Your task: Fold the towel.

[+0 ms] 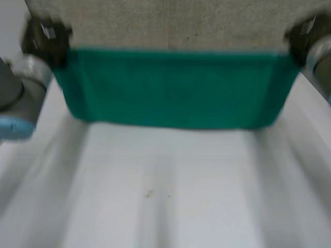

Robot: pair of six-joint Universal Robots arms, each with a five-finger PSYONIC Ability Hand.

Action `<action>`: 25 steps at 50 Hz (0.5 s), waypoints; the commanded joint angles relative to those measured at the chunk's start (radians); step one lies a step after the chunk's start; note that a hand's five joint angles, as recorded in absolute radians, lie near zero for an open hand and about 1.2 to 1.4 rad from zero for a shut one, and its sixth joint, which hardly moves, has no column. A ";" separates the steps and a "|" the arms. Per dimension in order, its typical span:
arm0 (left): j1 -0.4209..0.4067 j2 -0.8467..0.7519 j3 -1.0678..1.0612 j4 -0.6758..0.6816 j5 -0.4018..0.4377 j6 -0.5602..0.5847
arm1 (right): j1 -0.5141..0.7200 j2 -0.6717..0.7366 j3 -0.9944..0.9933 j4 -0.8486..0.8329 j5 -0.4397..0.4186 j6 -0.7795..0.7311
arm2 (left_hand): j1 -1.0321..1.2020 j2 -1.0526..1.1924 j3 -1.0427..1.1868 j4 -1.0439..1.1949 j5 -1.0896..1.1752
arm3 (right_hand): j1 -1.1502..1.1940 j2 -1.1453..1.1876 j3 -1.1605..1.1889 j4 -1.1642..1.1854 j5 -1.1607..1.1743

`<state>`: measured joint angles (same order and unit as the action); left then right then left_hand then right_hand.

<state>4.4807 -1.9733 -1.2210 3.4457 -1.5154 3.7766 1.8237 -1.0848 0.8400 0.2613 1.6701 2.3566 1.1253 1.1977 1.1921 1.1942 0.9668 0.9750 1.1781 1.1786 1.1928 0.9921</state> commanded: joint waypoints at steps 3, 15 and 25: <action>-0.001 0.028 0.227 0.217 -0.066 -0.193 | 0.009 -0.092 -0.112 -0.379 -0.007 0.208 | 0.271 0.199 0.204 0.202 0.255 | 0.421 0.218 0.218 0.203 0.230; 0.009 0.021 -0.101 0.171 -0.052 -0.278 | 0.009 -0.130 0.261 -0.344 -0.082 0.217 | 0.271 0.199 0.204 0.202 0.255 | 0.421 0.218 0.218 0.203 0.230; 0.011 -0.122 -0.334 0.190 -0.048 -0.316 | 0.006 0.060 0.432 -0.303 -0.102 0.228 | 0.271 0.199 0.204 0.202 0.255 | 0.421 0.218 0.218 0.203 0.230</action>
<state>4.4919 -1.9984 -1.4420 3.6226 -1.5649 3.4687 1.8319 -1.1636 1.2154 -0.0597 1.5713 2.5806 1.1253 1.1989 1.1934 1.1943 0.9823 0.9750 1.1781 1.1786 1.1929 1.0002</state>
